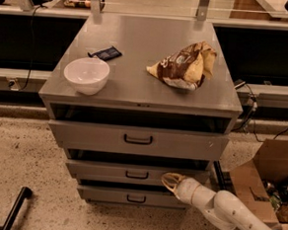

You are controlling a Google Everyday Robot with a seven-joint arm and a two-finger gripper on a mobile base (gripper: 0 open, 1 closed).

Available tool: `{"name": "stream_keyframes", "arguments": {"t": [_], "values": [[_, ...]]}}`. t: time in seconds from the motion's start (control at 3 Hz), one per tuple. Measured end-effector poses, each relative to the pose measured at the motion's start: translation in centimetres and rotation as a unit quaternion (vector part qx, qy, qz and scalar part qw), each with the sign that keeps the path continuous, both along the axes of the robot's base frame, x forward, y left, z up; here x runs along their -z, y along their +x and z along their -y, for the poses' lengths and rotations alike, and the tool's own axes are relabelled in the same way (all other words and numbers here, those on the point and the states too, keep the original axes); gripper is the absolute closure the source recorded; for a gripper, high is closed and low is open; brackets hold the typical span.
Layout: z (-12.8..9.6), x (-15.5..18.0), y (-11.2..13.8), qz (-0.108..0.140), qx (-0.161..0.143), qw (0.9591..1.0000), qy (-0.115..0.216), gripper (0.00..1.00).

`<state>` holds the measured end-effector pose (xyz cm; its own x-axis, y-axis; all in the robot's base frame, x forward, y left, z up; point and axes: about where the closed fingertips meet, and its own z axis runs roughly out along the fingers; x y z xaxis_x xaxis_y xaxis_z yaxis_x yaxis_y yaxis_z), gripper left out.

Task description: Close middle drawer

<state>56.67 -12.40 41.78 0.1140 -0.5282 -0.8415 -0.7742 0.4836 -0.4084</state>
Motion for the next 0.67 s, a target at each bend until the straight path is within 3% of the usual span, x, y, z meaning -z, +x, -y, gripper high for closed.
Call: {"name": "stream_keyframes", "arguments": {"t": [0.67], "values": [[-0.69, -0.46, -0.01, 0.003, -0.015, 0.9999, 0.006, 1.0]]}}
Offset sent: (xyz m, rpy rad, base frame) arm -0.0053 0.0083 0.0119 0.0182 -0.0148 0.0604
